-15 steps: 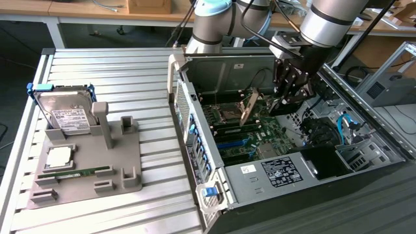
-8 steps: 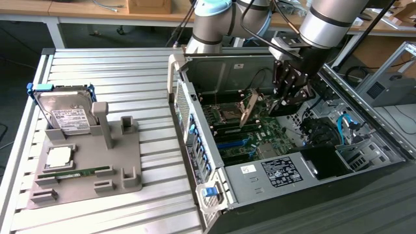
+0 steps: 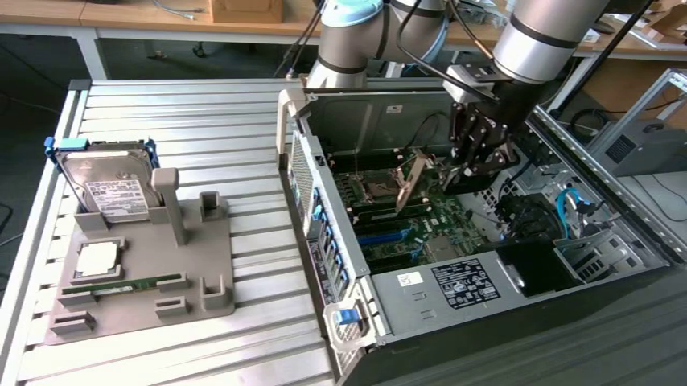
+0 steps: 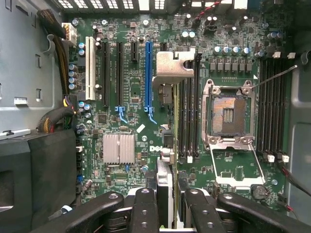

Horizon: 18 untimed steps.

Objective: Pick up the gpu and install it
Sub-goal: 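Insert the gpu into the slot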

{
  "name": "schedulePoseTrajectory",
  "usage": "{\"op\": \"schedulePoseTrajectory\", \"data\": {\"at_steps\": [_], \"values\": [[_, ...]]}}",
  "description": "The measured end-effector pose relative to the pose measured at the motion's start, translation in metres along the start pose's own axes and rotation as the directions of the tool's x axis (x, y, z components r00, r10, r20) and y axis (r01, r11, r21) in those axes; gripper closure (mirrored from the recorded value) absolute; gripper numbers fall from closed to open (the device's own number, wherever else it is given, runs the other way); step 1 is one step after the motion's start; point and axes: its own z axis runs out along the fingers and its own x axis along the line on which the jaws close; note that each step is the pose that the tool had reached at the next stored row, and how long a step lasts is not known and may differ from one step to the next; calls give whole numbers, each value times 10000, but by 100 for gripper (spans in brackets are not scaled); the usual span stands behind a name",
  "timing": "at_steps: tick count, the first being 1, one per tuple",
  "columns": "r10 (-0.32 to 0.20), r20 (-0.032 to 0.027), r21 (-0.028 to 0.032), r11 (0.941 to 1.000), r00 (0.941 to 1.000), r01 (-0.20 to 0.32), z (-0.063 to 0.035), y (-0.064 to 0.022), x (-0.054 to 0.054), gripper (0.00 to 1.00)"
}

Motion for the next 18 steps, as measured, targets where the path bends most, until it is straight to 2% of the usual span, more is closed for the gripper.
{"op": "schedulePoseTrajectory", "data": {"at_steps": [18], "values": [[1, -75, -1, 10000, 10000, -1, 72, -1, 12, 73]]}}
